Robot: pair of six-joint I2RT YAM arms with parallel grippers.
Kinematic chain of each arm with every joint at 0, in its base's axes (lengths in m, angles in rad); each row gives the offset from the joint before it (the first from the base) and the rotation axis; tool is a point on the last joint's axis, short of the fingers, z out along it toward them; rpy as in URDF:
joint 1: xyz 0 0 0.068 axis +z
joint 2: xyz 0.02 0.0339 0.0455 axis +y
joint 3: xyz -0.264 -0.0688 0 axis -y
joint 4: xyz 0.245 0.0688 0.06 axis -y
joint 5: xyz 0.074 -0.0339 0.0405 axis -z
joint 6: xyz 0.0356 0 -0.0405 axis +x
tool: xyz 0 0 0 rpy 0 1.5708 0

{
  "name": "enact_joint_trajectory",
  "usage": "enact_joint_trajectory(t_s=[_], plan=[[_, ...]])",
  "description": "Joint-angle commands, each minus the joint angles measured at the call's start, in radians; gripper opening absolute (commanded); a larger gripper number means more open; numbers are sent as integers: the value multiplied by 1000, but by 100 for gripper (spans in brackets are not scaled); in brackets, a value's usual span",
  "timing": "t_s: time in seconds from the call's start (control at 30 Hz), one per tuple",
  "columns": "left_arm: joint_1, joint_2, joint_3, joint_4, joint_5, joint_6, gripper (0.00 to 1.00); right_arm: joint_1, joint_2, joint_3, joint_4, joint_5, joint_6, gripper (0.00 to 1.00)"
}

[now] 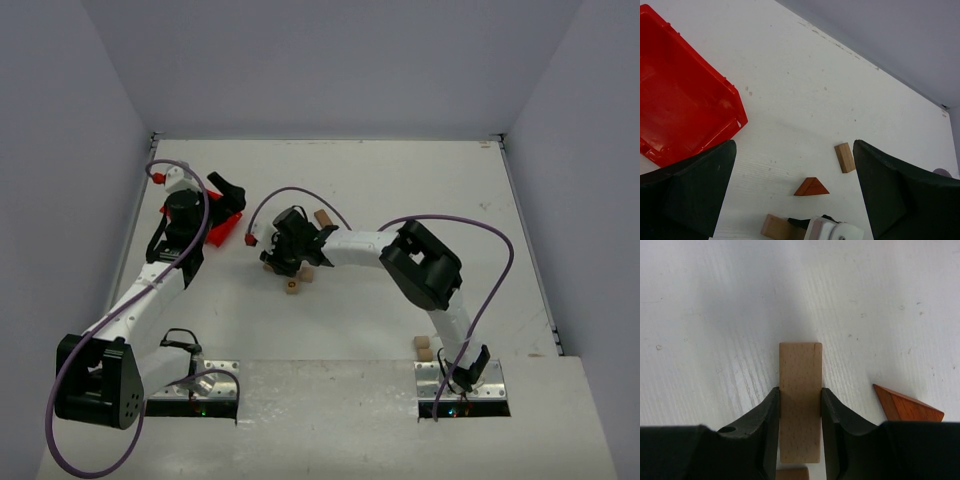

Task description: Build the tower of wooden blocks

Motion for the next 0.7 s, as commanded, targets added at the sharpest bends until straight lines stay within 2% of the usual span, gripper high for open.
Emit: enact_joint_trajectory(t_s=[0.0, 0.1, 0.23, 0.37, 0.47, 0.53, 0.67], plan=[[5, -37, -12, 55, -1, 9, 100, 4, -6, 68, -12, -43, -138, 27], [5, -43, -14, 51, -6, 9, 100, 3, -4, 111, -16, -64, -205, 18], [5, -46, -14, 52, -6, 9, 100, -3, -42, 164, -29, -58, -251, 13], [5, -44, -12, 49, 2, 15, 100, -38, -156, 159, -49, -89, -284, 11], [5, -48, -12, 51, 14, 20, 100, -118, -257, 83, -73, -180, -350, 10], [5, -52, -12, 52, 19, 25, 100, -200, -329, 57, -150, -294, -399, 10], [5, -55, -10, 58, 8, 31, 100, -328, -407, 42, -313, -291, -501, 10]])
